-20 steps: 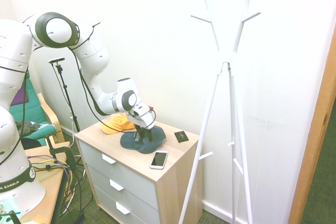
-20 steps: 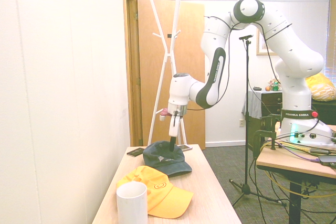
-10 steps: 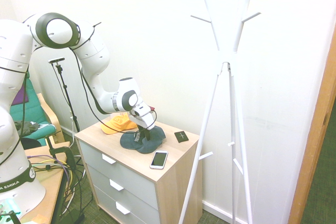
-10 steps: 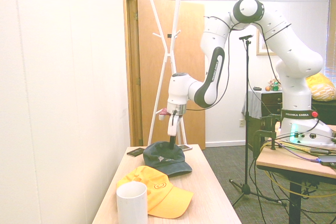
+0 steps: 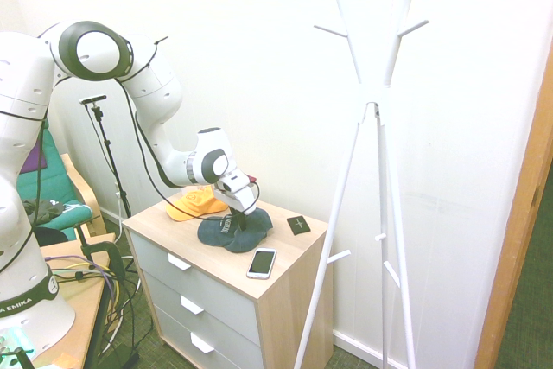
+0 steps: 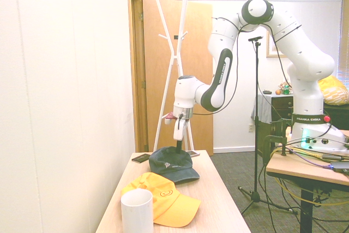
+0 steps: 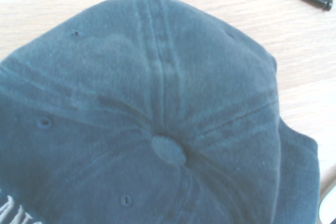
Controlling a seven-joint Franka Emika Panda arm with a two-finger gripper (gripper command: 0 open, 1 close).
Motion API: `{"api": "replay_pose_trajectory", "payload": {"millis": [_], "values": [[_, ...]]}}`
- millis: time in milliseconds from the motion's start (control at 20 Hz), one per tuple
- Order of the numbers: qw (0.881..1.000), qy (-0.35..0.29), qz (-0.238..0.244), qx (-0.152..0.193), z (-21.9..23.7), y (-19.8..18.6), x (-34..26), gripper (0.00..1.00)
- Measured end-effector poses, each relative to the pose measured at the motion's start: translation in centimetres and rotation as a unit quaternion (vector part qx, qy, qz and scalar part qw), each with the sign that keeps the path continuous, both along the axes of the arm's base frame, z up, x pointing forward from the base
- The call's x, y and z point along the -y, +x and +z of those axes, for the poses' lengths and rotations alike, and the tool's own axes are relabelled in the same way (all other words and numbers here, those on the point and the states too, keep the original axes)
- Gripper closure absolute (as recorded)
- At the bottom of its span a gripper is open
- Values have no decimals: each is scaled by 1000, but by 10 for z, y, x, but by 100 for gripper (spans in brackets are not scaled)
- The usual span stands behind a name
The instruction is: Hang the cap
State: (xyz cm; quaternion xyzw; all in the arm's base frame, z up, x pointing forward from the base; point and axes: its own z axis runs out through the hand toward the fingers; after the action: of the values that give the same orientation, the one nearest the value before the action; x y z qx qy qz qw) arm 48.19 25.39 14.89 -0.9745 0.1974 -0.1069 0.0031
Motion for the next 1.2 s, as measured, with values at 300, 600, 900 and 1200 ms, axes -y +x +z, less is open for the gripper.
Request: {"api": "replay_pose_trajectory", "payload": {"millis": [300,600,900,1200], "values": [[999,-25,26,-13,38,-5,-10,100],[992,-100,67,22,149,-25,-24,100],[965,-228,70,104,274,-20,20,100],[916,-347,43,199,416,1,86,100]]}}
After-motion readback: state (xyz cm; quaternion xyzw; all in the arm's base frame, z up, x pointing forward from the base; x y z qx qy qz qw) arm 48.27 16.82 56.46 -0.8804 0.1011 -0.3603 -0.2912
